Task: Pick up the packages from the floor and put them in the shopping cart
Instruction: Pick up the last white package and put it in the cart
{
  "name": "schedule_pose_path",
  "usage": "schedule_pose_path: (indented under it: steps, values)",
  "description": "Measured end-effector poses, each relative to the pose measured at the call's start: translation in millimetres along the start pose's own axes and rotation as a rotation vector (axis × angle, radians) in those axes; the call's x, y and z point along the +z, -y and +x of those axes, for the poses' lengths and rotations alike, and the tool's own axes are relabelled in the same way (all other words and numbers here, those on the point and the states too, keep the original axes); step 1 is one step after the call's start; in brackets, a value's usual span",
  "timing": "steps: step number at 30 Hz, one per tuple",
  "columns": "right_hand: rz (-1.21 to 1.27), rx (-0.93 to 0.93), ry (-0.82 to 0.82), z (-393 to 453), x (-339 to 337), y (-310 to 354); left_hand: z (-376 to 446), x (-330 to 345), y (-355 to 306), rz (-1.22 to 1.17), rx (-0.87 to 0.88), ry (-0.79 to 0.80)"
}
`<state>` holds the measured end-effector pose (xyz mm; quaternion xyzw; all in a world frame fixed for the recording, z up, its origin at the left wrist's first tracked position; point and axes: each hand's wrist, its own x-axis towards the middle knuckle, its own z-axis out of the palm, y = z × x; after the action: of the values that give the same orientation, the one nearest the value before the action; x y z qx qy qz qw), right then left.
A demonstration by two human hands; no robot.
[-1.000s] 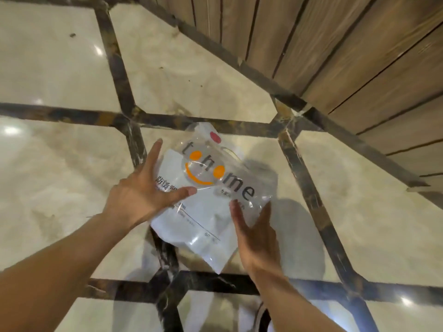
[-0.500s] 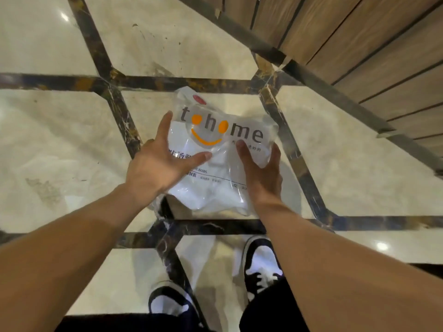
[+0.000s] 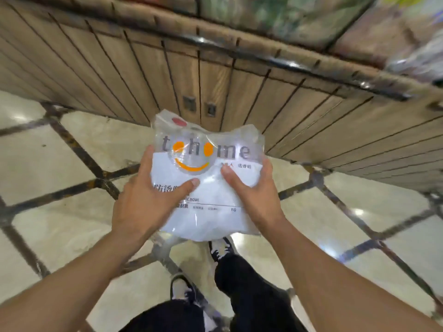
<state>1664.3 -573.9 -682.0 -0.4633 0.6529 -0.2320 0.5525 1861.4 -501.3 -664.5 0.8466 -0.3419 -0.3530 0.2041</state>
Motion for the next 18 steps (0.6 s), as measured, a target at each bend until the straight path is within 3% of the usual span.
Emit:
schedule_pose_path:
  steps: [5,11,14,18]
  values:
    - [0.065,-0.106,-0.145,-104.0,-99.2,131.3,-96.9,-97.5,-144.4,0.075,0.207,0.056]
    - [0.161,-0.240,-0.438,-222.8,-212.2,255.1,-202.9,-184.5,-301.0,0.136,0.620,0.042]
    - [0.183,-0.321,-0.570,-279.4,-276.6,305.9,-257.7,-203.6,-372.9,0.118,0.801,0.063]
    - [0.120,-0.363,-0.739,-348.7,-364.2,347.1,-324.7,-200.0,-453.8,0.021,0.856,0.116]
